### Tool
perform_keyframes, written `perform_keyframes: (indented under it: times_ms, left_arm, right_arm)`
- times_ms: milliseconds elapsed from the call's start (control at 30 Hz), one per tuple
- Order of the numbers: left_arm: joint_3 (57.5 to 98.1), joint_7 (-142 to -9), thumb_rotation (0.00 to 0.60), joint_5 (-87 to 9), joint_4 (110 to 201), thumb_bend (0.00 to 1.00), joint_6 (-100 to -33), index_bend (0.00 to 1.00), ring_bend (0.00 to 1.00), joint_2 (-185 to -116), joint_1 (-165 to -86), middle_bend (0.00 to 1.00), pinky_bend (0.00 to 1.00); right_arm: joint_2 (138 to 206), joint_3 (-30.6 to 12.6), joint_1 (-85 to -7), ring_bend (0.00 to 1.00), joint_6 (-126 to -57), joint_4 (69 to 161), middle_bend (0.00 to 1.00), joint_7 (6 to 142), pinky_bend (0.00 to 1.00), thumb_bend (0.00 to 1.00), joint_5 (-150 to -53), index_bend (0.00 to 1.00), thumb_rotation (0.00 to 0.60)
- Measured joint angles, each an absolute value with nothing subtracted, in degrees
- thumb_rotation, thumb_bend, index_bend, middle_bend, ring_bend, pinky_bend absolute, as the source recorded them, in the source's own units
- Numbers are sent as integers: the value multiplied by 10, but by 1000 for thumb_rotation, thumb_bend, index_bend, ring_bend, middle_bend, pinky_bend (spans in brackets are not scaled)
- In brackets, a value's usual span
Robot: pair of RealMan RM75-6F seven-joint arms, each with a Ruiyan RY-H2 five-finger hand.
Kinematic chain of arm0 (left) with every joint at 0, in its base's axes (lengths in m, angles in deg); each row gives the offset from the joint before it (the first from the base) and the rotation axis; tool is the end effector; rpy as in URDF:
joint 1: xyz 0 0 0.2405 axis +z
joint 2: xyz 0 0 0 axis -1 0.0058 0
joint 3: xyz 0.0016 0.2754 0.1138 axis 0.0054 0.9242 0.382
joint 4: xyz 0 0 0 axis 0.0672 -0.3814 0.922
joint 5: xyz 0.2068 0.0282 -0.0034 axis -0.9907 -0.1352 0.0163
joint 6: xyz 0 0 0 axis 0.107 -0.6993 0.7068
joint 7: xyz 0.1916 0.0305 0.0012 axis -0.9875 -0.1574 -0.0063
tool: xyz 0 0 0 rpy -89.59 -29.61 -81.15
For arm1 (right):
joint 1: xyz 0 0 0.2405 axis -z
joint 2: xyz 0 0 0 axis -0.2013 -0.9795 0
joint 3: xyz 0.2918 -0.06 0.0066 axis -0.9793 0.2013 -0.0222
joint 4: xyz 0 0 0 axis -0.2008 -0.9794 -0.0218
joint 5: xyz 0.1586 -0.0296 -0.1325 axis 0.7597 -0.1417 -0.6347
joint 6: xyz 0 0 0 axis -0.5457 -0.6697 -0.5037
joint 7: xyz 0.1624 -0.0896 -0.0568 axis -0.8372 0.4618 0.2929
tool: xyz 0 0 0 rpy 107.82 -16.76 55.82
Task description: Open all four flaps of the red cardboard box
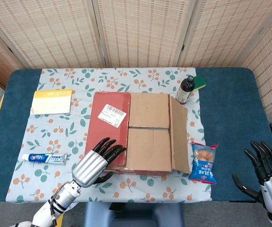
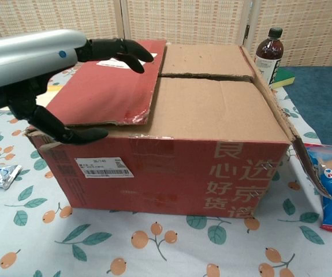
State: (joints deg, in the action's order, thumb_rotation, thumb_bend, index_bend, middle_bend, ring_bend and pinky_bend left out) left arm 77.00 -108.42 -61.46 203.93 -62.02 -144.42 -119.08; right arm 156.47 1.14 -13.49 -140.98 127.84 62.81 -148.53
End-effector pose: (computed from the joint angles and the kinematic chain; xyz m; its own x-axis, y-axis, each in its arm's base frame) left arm -0.0784 0.2827 0.0410 0.4007 0.1504 0.9038 0.7421 -0.6318 -0.2238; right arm -0.2720 -0.1770 0.2096 0.0604 0.2959 0.9533 -0.8780 -0.4385 0.1917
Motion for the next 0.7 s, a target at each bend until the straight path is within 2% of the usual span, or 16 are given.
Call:
perform_keyframes:
  times_ms: [700]
  left_arm:
    - [771, -1104, 600, -590, 1983, 374, -640, 97, 91, -1470, -1228, 186, 98]
  right_arm:
    - [1563, -1, -128, 0, -1399, 1280, 0, 619, 0, 398, -1467, 0, 600]
